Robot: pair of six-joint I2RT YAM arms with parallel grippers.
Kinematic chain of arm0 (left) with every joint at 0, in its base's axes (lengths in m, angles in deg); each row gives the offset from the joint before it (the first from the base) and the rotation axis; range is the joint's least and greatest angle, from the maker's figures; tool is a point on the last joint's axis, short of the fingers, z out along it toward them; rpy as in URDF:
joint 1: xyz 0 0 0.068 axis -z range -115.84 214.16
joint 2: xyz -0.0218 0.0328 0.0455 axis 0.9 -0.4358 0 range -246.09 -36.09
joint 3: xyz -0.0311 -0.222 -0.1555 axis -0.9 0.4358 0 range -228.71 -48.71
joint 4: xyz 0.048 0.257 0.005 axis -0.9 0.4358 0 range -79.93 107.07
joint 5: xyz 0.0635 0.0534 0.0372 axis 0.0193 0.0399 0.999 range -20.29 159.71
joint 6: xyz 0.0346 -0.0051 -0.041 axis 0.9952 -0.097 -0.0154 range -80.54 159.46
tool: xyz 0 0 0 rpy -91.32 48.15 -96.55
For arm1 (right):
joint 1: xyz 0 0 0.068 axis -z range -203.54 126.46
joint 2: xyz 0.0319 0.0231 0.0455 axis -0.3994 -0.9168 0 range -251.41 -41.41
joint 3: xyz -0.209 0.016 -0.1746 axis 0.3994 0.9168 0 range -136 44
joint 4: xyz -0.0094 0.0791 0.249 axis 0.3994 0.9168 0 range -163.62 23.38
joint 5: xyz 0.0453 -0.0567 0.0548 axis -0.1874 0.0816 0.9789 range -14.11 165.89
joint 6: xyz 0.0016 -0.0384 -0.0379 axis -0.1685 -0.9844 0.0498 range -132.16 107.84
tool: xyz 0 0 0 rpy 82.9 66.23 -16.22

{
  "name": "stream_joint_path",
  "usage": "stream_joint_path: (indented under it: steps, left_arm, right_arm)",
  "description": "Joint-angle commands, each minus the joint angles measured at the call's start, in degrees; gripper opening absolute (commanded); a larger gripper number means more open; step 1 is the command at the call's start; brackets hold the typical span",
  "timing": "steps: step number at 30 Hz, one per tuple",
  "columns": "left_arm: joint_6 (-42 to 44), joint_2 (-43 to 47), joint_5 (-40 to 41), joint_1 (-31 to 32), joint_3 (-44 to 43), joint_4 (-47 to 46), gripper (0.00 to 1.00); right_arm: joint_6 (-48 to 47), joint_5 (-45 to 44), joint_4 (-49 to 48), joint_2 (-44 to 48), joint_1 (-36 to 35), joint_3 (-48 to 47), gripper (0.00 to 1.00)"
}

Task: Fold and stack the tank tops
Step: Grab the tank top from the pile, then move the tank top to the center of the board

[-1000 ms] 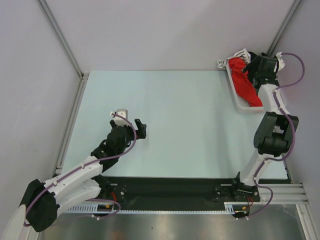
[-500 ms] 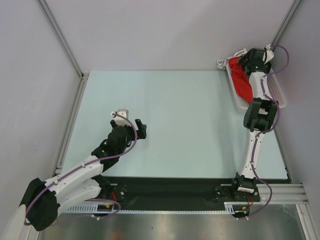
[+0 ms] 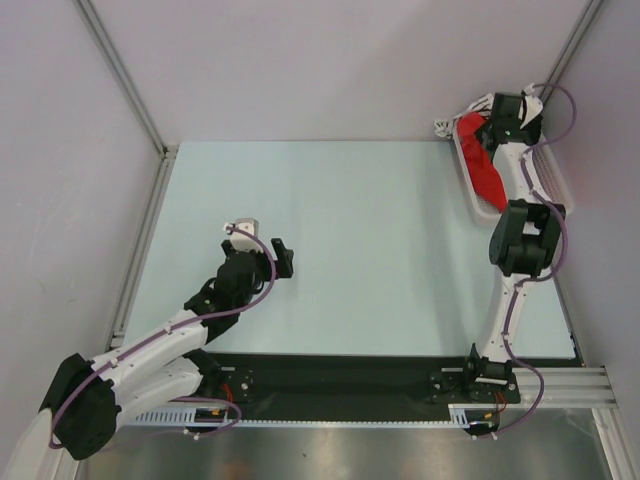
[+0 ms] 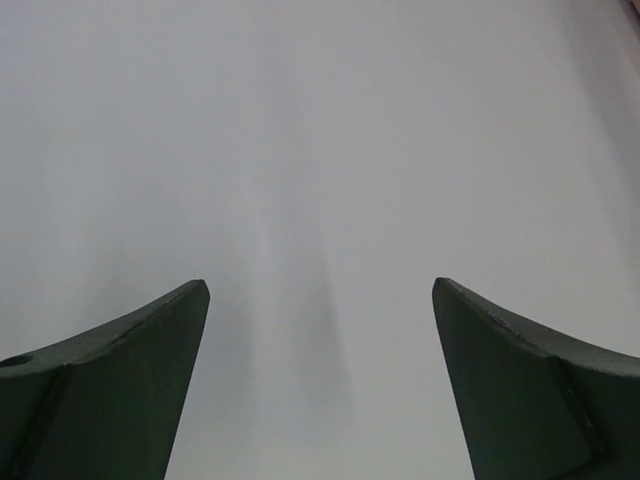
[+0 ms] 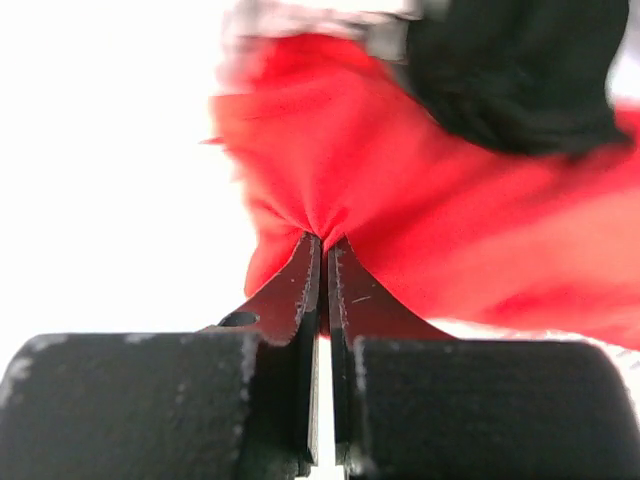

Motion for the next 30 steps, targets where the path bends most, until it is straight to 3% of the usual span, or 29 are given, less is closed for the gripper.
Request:
stream_joint_path:
  steps: [1,3,6,8,13,19,23,27,30]
  left_arm:
    - [0.5,0.4,-0.9,-0.3,-1.2,-1.8,0.99]
    - [1.0,1.2,-1.2,-0.3,-0.9,-2.1,0.98]
    - [1.3,2.5,-1.4,-0.3,-0.3,-2.6,0.98]
    - [1.7,2.9,-1.2,-0.3,0.2,-2.9,0.99]
    - [1.9,2.7,-1.4,-0.3,-0.1,-2.9,0.98]
    - [2.2,3.8,-1.6,-0.3,0.3,-2.9,0.98]
    - [2.5,4.7,-1.9,-0.3,0.5,-3.1,0.98]
    - [4.5,5.3,-8.3,-0.2,0.4,-5.3,0.98]
    - [4.8,8.2,-14.6,0.5,1.6,-7.3,1.0]
  right_arm:
    - [-4.6,-0.4,-6.8,17.9,-5.9,0.5,0.0]
    - [-5.6,1.5,-8.1,27.1,-7.0,5.4,0.0]
    - [0.7,16.0,-12.6,39.7,-6.0,12.4,0.0]
    - [6.5,33.0,-15.5,46.8,-1.8,18.0,0.0]
    - [3.6,46.0,-10.2,55.7,-2.6,19.4,0.0]
    - [1.1,50.3,-8.6,72.8,-5.8,32.7,0.0]
    - [-3.2,50.8,-2.2,85.8,-5.7,37.4,0.0]
    - [1.8,65.9,-4.6,88.5,-5.8,46.3,0.0]
    - [1.7,64.9,-5.9,91.8,-5.8,52.6,0.0]
